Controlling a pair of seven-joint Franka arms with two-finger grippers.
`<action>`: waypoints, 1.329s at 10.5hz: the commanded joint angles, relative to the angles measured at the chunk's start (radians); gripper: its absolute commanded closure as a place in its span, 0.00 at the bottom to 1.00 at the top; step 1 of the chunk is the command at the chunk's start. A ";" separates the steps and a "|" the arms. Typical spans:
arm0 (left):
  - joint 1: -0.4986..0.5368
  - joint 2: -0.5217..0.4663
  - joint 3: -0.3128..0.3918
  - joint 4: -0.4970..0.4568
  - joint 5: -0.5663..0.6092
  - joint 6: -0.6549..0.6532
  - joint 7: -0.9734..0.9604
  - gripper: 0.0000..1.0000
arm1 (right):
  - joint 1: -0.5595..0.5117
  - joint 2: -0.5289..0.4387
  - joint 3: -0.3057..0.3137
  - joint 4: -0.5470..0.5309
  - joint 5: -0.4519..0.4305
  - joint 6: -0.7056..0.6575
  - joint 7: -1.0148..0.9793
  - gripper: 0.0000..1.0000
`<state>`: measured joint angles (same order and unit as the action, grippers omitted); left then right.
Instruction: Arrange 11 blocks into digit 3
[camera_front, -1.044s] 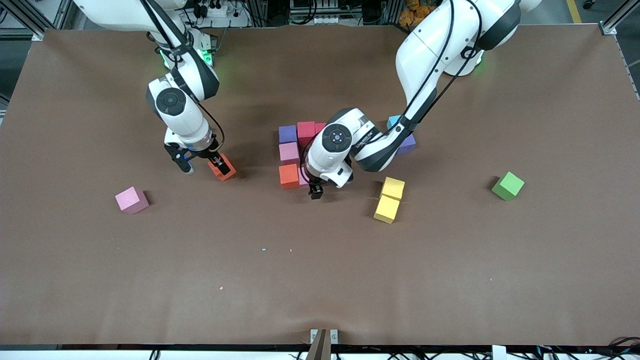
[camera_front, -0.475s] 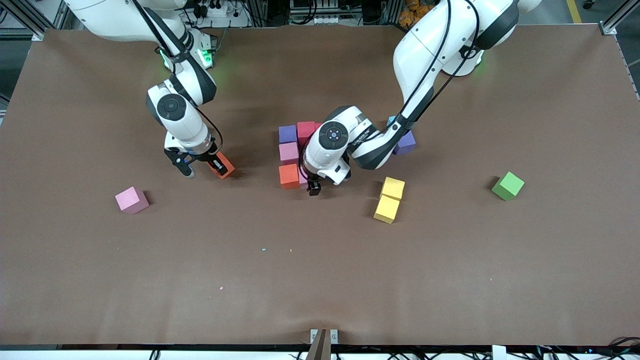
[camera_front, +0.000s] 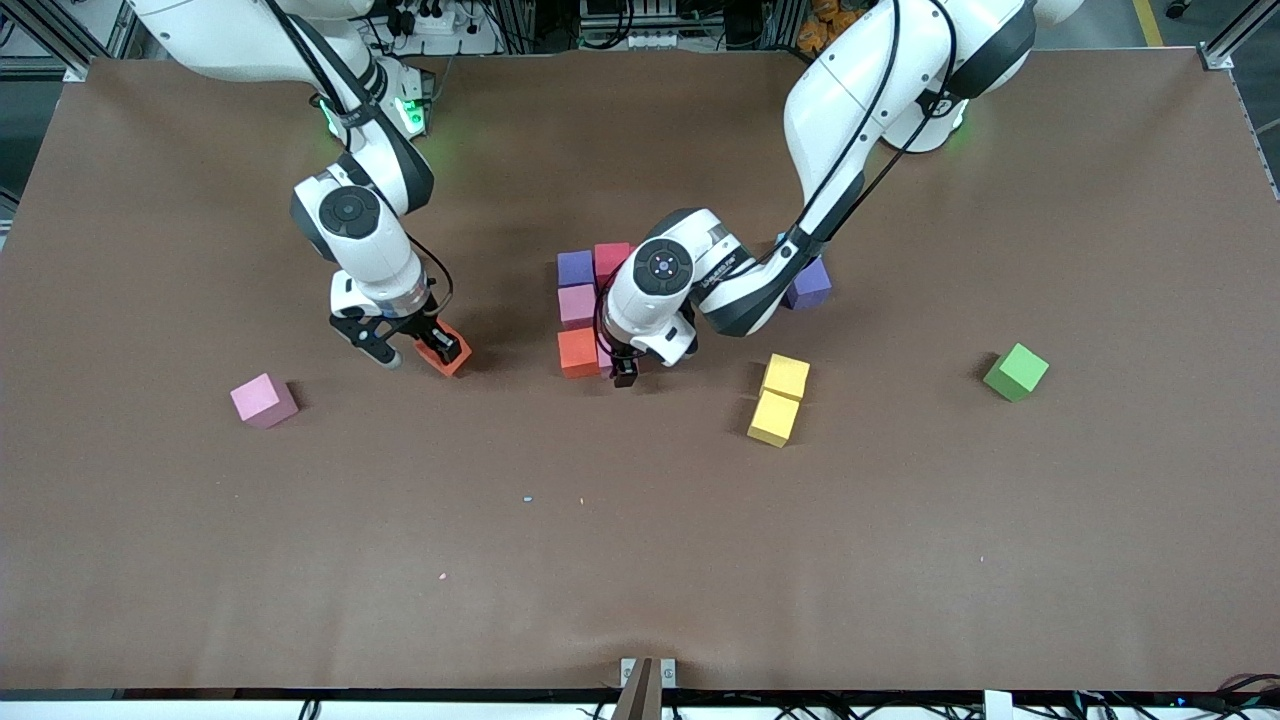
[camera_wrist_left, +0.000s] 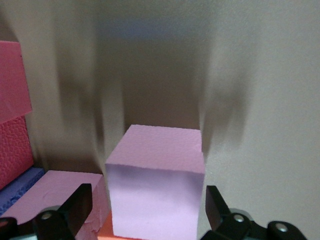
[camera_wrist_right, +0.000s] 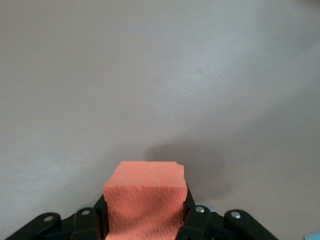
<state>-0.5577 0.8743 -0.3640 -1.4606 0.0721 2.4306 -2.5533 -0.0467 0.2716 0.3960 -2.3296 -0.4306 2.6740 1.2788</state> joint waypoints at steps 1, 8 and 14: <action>-0.005 -0.032 0.002 -0.014 0.003 -0.008 -0.022 0.00 | 0.054 0.073 -0.005 0.198 -0.011 -0.168 -0.071 1.00; 0.039 -0.133 -0.039 -0.009 0.002 -0.181 -0.013 0.00 | 0.067 0.155 -0.005 0.436 0.191 -0.337 -0.541 1.00; 0.189 -0.212 -0.038 -0.014 0.017 -0.309 0.060 0.00 | 0.168 0.299 -0.008 0.646 0.240 -0.347 -0.719 1.00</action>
<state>-0.4046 0.6856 -0.3928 -1.4500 0.0724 2.1445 -2.5244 0.0767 0.4989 0.3910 -1.7770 -0.2097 2.3448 0.5872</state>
